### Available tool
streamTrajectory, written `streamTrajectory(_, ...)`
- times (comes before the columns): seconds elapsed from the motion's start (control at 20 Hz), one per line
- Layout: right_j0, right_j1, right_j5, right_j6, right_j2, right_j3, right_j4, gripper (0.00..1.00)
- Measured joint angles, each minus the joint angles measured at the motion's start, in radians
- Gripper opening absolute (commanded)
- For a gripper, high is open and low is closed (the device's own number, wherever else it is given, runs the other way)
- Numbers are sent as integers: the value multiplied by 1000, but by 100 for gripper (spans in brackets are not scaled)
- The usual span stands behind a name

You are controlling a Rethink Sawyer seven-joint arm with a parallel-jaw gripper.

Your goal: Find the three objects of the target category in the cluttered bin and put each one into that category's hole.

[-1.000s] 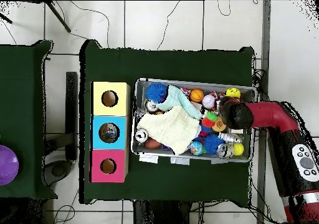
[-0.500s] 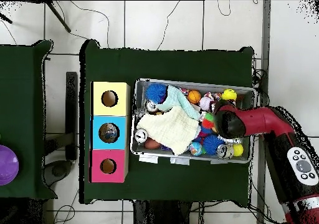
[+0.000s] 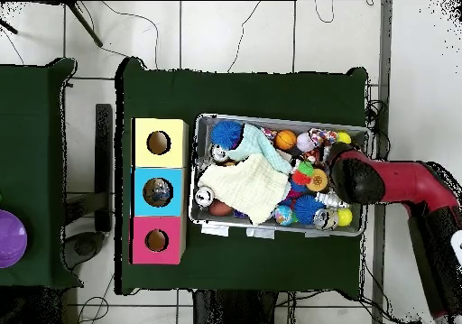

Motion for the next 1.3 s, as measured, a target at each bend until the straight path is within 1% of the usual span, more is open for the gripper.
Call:
streamTrajectory(0.1, 2, -39, 12, 0, 0, 0, 38, 0)
streamTrajectory(0.25, 7, -71, 20, 0, 0, 1, 62, 0)
streamTrajectory(0.3, 15, -104, 22, 0, 0, 1, 79, 0)
streamTrajectory(0.45, 32, -150, 22, 0, -6, 5, 100, 0)
streamTrajectory(0.65, 62, -199, 22, 0, -21, 23, 107, 0)
streamTrajectory(0.85, 121, -249, 17, 0, -64, 62, 107, 0)
streamTrajectory(0.95, 168, -276, 5, 0, -99, 89, 106, 0)
streamTrajectory(1.05, 193, -289, -4, 0, -118, 105, 106, 0)
streamTrajectory(1.15, 237, -310, -25, 0, -152, 138, 108, 0)
streamTrajectory(1.3, 283, -329, -54, 0, -194, 174, 119, 0)
